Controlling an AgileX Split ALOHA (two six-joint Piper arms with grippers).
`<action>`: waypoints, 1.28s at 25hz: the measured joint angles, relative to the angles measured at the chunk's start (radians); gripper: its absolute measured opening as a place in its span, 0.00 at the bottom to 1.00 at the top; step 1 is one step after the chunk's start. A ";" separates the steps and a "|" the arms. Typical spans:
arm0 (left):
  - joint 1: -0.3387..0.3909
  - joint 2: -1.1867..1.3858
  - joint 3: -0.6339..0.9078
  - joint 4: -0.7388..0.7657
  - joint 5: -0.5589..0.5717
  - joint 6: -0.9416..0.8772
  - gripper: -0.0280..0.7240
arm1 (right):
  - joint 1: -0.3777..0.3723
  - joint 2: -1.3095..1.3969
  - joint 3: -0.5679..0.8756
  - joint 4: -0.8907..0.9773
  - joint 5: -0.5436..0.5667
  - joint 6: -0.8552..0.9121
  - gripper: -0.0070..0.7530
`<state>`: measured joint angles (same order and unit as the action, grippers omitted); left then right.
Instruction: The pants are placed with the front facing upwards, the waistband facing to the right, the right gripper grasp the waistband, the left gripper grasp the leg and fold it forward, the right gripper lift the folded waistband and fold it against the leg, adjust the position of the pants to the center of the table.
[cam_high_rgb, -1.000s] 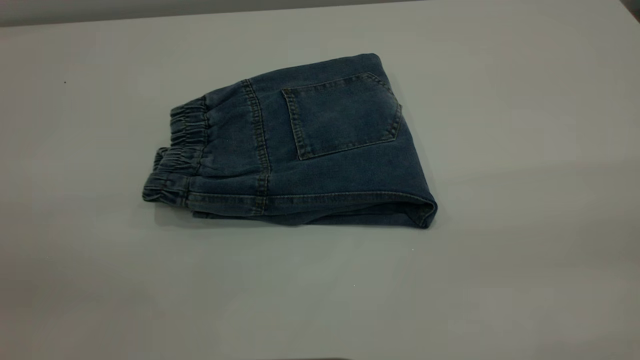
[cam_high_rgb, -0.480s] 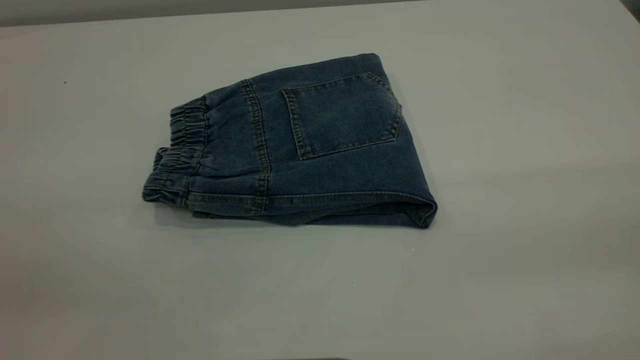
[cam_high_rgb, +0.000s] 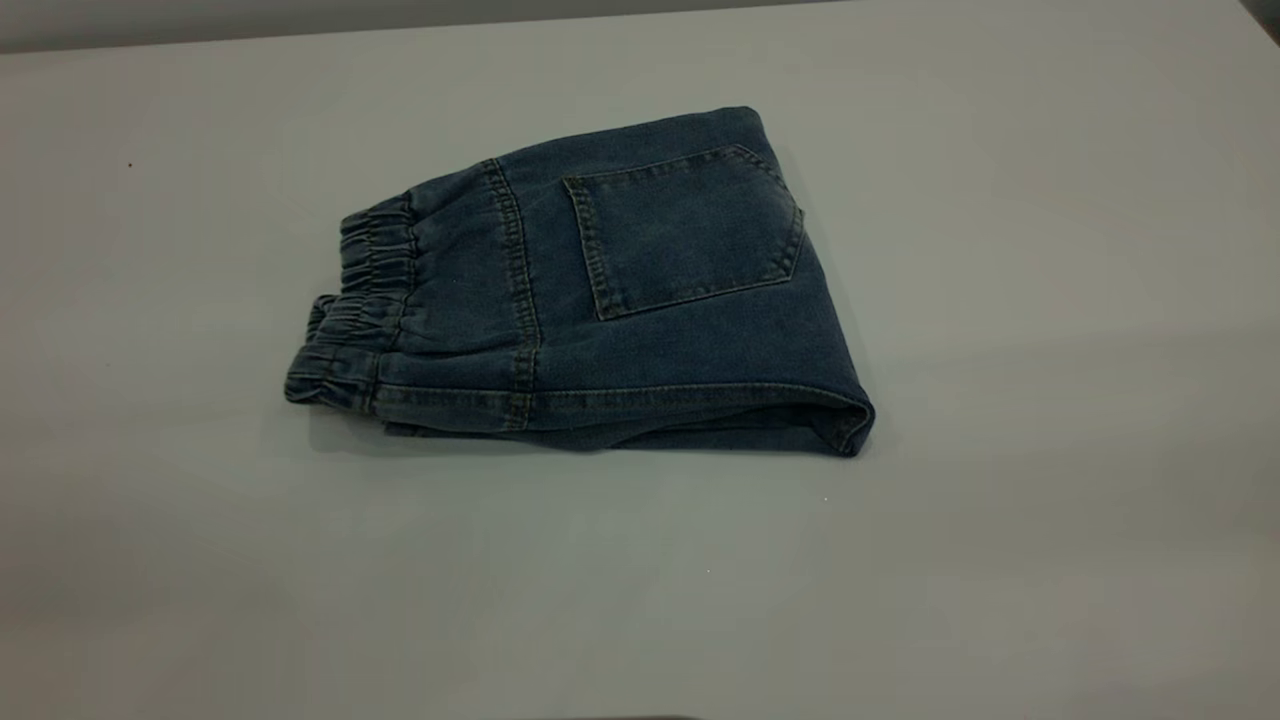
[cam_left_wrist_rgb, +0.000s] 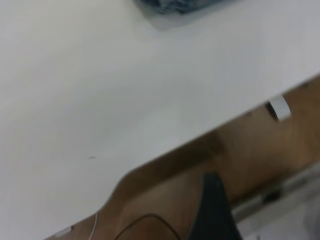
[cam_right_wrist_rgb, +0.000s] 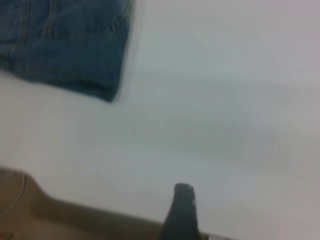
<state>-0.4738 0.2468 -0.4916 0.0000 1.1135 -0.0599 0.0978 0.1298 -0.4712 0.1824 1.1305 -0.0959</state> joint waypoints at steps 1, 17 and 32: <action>0.031 -0.018 0.000 0.000 0.000 0.000 0.65 | -0.010 -0.025 0.001 0.000 0.000 0.000 0.76; 0.443 -0.264 0.000 0.006 0.011 0.000 0.65 | -0.024 -0.140 0.000 0.026 0.014 0.000 0.76; 0.448 -0.264 0.000 0.006 0.013 0.000 0.65 | -0.024 -0.140 0.000 0.027 0.014 0.000 0.76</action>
<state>-0.0261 -0.0175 -0.4916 0.0063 1.1265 -0.0599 0.0738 -0.0103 -0.4714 0.2089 1.1441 -0.0959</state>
